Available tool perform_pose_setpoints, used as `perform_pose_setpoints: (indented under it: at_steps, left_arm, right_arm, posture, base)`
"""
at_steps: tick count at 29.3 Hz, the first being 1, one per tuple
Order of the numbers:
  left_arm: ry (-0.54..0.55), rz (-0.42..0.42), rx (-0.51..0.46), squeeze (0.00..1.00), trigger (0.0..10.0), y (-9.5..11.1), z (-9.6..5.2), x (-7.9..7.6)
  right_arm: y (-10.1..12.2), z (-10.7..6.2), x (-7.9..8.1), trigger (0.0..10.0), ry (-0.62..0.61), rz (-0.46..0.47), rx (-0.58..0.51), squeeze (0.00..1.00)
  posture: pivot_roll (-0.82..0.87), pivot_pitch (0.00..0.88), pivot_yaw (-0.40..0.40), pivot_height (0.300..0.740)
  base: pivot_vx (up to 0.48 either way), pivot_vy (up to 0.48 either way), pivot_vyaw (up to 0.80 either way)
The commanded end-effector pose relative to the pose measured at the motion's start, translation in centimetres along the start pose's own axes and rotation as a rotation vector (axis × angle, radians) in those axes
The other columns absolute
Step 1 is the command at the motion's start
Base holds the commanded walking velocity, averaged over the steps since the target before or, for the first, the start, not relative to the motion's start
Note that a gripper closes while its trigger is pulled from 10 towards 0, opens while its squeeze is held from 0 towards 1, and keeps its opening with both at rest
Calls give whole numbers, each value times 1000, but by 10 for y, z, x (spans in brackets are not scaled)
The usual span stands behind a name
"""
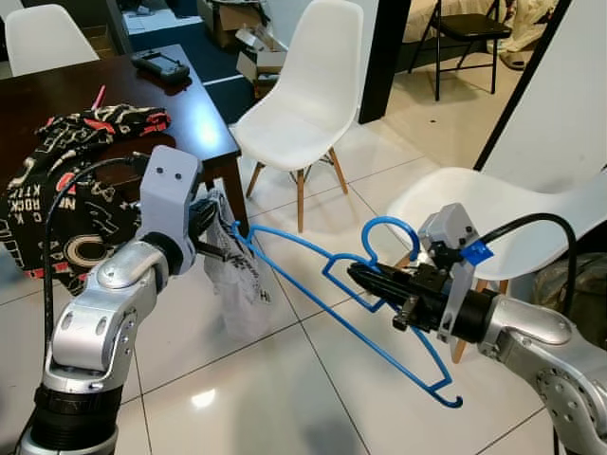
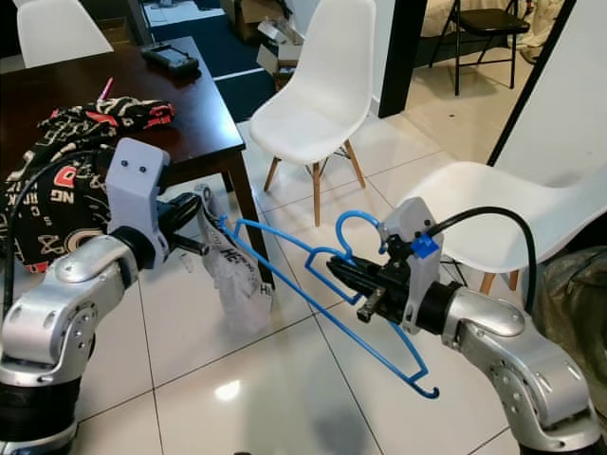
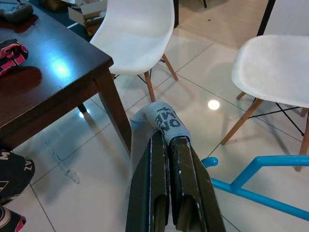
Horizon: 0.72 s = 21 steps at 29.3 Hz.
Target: Hang hanger
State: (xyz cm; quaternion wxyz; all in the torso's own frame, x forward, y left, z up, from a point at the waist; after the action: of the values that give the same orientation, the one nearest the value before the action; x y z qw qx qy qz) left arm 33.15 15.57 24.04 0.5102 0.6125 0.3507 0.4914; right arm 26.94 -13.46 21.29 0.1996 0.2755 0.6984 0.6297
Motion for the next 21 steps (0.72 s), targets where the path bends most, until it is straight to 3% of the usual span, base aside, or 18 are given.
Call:
perform_pose_setpoints:
  at_steps: [1,9,21]
  left_arm:
    - [-2,11,13,0,10000,-3,-3,0]
    - [4,10,14,0,10000,-3,-3,0]
    - [5,10,13,0,10000,-3,-3,1]
  right_arm:
    - [2,1,7,10000,32,-5,-12,0]
    - [1,4,15,10000,70,2,-6,0]
    - [-4,4,13,10000,54,-4,32,0]
  posture:
    - [43,187,48,740]
    - [43,187,48,740]
    - [44,190,49,740]
  base:
    - [0,0,0]
    - [0,0,0]
    - [0,0,0]
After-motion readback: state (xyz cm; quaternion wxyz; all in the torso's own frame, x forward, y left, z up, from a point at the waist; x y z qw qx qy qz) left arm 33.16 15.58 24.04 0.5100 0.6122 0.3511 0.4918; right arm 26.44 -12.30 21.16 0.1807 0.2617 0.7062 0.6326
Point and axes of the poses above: a point about 5 cm out from each wrist's last joint towards the gripper, its own z axis pointing out of the wrist towards the gripper, its own y axis along the axis of the wrist's last joint, x = y × z, the point moved 3 cm from there along z, pointing out of the wrist towards the gripper, and after that the axes turned 6 degrees about z, right-handed, at the moved point
